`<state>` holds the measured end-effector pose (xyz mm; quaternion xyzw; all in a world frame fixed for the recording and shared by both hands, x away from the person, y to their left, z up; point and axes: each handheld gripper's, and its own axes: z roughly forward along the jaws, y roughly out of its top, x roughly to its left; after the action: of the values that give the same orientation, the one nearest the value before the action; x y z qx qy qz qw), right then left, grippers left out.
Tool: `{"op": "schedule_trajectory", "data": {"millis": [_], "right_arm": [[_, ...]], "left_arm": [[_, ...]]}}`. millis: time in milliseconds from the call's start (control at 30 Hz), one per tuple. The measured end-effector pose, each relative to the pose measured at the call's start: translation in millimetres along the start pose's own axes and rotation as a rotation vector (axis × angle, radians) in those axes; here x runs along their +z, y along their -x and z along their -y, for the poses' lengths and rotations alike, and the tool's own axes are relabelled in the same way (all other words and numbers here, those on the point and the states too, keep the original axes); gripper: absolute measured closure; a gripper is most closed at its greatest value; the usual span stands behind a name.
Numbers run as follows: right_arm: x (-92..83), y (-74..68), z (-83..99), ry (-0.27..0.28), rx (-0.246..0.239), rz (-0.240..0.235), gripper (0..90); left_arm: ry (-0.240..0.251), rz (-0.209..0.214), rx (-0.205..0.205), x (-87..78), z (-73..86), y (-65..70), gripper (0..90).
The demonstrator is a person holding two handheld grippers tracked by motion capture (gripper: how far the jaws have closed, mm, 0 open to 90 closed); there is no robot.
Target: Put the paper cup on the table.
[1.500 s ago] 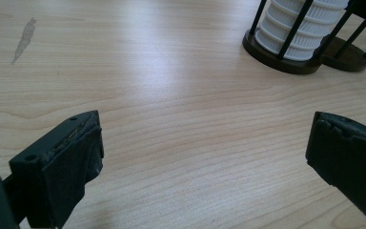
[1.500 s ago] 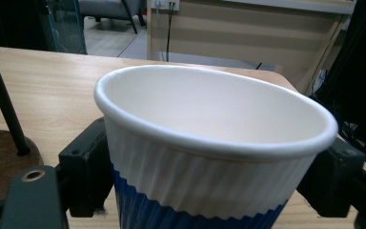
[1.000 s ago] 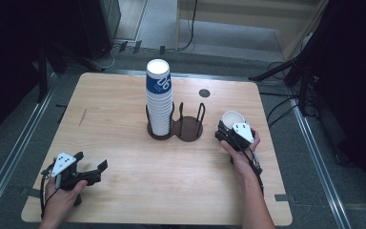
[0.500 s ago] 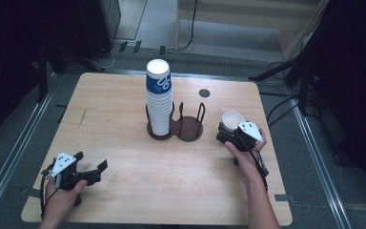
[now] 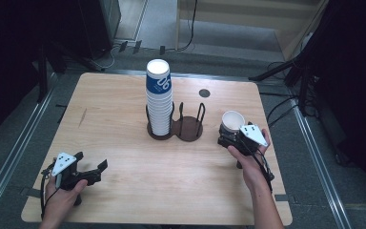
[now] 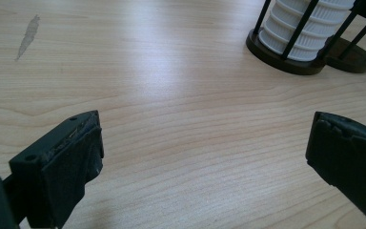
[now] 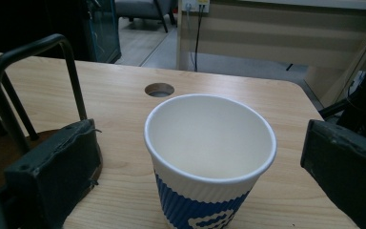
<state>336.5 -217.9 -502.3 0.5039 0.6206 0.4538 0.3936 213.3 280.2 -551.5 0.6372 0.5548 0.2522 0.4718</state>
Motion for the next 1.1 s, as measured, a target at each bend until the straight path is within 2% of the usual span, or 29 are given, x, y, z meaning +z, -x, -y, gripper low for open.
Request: {"op": "schedule_trajectory", "data": {"millis": [467, 1100], "right_arm": [[-24.4, 9.1, 0.2, 0.020, -0.003, 0.004, 0.0], [-55.3, 30.0, 17.4, 0.005, 0.008, 0.036, 0.0]], "left_arm": [[-0.001, -0.004, -0.004, 0.5, -0.1, 0.0, 0.0], [-0.001, -0.008, -0.004, 0.9, -0.1, 0.4, 0.0]]}}
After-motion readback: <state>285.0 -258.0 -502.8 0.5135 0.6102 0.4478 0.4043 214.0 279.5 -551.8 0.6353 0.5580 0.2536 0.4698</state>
